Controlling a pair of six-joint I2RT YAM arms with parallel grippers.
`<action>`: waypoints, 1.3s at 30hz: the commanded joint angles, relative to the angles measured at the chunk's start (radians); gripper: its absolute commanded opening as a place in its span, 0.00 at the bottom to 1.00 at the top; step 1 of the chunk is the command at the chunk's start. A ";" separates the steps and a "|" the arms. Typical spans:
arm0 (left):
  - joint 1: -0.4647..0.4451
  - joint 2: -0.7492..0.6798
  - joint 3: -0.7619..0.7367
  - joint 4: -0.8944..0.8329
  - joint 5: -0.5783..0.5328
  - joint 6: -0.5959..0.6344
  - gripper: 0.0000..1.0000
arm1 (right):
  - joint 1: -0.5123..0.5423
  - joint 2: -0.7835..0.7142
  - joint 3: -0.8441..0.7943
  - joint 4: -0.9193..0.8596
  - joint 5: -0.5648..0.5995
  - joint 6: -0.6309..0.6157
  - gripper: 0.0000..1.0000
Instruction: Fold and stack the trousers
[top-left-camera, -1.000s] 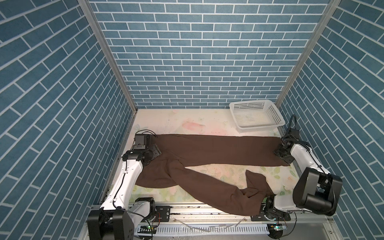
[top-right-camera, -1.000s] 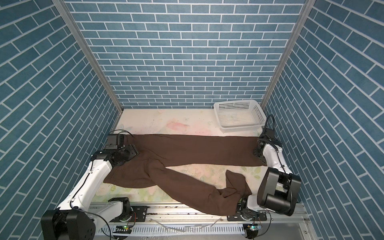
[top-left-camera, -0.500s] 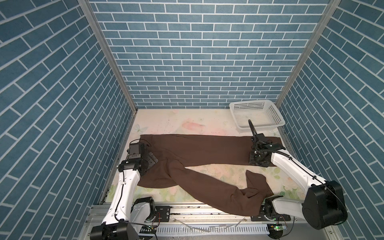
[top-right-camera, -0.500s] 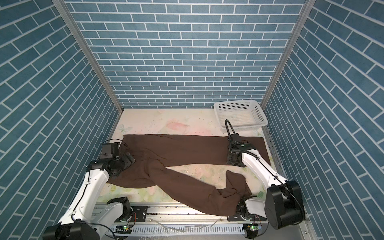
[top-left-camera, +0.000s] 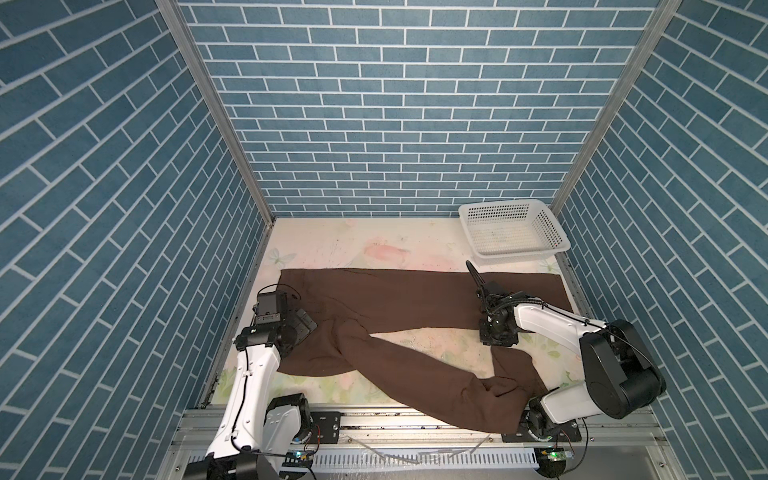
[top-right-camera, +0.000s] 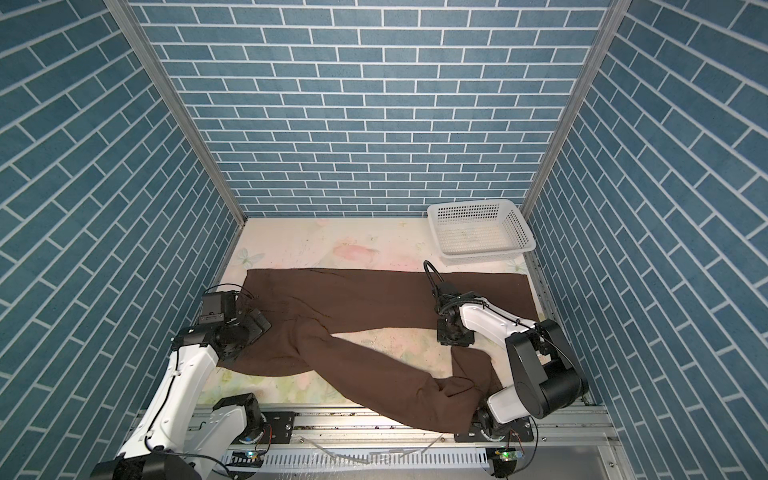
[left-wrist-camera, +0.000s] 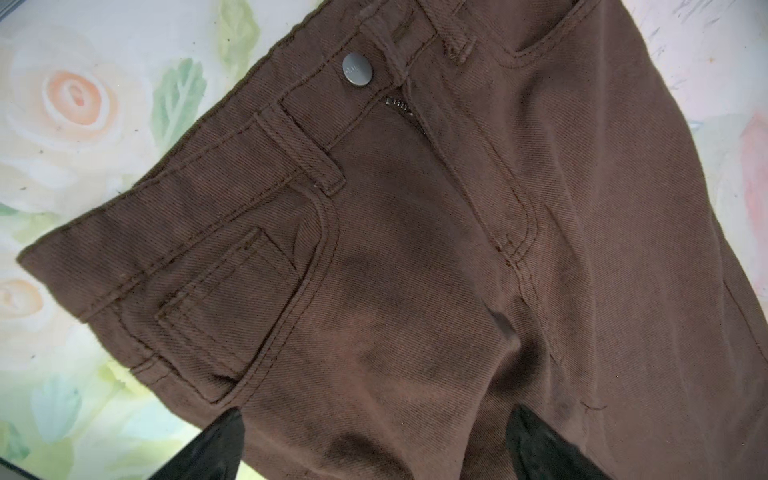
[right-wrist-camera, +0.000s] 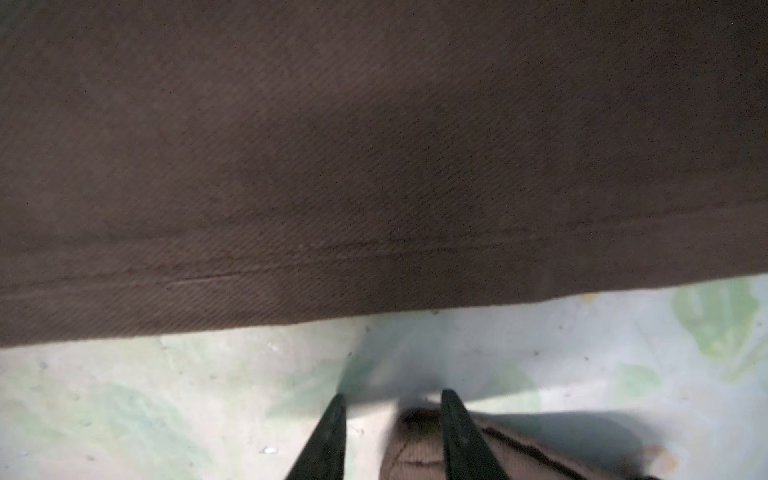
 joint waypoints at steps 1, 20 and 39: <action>0.009 0.000 -0.022 -0.026 -0.007 -0.001 0.99 | 0.005 0.025 -0.043 0.007 -0.002 0.029 0.20; 0.050 0.050 -0.068 0.052 0.019 0.016 0.99 | -0.314 -0.293 0.211 -0.262 0.034 -0.137 0.00; 0.074 0.120 -0.044 0.089 0.032 0.025 0.99 | -0.056 0.042 0.028 -0.138 -0.091 -0.056 0.59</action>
